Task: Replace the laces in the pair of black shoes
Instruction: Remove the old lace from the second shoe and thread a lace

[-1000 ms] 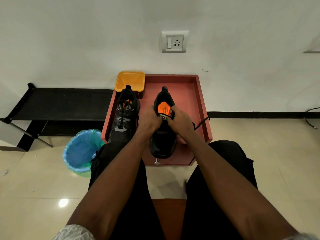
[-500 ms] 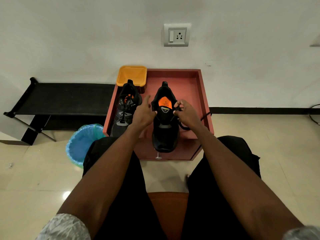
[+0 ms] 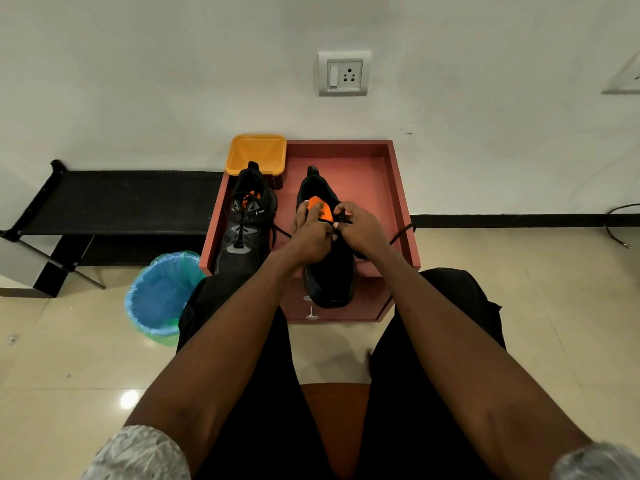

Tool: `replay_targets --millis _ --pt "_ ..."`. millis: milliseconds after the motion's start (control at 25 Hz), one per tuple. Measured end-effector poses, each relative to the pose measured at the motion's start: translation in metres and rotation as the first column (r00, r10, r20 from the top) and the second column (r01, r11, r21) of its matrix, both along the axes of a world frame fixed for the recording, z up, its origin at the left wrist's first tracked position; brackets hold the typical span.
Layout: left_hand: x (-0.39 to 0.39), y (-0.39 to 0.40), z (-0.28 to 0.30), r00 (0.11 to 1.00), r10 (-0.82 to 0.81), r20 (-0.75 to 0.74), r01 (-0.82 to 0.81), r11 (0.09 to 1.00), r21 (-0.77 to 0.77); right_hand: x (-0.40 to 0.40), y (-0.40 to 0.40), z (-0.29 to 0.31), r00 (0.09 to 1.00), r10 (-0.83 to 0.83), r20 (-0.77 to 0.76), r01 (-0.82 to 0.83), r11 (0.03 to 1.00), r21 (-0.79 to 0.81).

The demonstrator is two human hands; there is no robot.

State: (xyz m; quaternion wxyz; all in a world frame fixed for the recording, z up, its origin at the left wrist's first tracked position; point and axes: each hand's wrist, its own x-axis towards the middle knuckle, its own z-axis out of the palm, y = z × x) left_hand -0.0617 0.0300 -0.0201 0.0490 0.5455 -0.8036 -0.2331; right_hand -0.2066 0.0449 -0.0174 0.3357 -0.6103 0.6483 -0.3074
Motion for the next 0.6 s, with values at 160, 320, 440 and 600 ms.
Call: replay_targets --millis 160,320,440,600 --pt "0.013 0.006 0.003 0.962 0.040 -0.271 -0.048 0.999 -0.022 0.003 0.000 0.000 0.999 0.002 -0.048 -0.002 1.000 -0.003" --pt "0.028 0.006 0.007 0.888 0.136 -0.439 -0.195 0.976 -0.093 0.003 0.001 -0.001 0.992 -0.048 -0.115 0.043 0.998 -0.049" --pt "0.035 0.007 0.010 0.817 0.302 -0.491 -0.375 0.926 -0.054 0.001 -0.001 -0.003 0.990 -0.102 -0.093 0.095 0.993 -0.070" --pt "0.038 0.008 0.008 0.688 0.649 -0.325 -0.643 0.752 0.141 0.006 -0.001 -0.008 0.984 -0.123 -0.130 0.112 0.990 -0.090"
